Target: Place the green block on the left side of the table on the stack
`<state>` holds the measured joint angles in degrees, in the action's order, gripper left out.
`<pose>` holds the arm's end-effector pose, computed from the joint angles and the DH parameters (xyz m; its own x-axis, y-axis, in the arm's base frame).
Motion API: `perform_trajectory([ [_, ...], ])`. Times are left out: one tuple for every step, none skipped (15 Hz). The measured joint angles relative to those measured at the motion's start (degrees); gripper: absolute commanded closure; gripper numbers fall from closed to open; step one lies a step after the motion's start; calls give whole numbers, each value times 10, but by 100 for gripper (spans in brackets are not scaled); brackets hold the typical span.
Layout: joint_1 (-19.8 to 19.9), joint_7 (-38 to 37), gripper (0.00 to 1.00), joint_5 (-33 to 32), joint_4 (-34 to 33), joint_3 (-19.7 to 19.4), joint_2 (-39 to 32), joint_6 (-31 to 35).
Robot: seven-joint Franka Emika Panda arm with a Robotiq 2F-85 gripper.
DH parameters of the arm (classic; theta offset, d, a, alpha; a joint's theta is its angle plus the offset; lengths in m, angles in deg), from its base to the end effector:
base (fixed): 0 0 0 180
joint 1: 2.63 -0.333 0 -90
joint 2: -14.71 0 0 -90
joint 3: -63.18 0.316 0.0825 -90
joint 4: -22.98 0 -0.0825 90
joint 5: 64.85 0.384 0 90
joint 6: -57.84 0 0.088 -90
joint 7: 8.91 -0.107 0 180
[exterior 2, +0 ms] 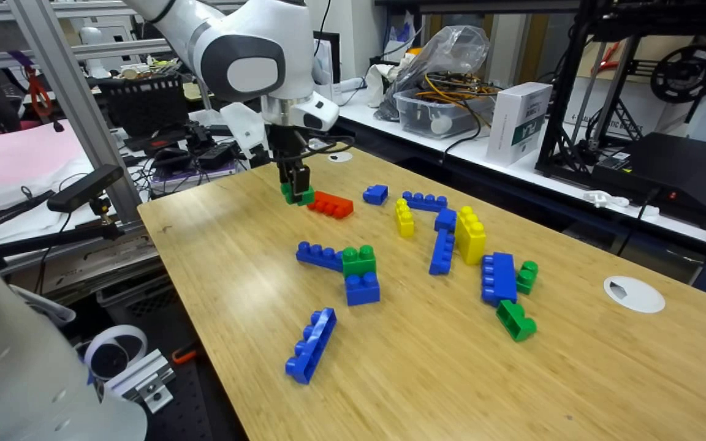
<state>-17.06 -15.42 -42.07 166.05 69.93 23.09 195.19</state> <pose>0.4279 0.1686 0.3434 0.9994 -0.0300 -0.0199 -0.0341 -0.9654 -0.2586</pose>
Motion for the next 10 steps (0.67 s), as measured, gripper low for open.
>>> perform_trajectory([
  [11,19,56,27,1,-14,5,-13],
  [22,36,56,51,1,-28,8,-27],
  [32,51,56,76,1,-41,10,-42],
  [41,65,56,100,1,-54,11,-58],
  [50,76,56,120,1,-66,11,-73],
  [60,84,56,139,2,-76,11,-88],
  [69,93,56,159,2,-85,11,-103],
  [79,100,56,177,3,-94,12,-117],
  [90,107,56,193,4,-104,13,-132],
  [101,114,56,208,7,-113,16,-148],
])
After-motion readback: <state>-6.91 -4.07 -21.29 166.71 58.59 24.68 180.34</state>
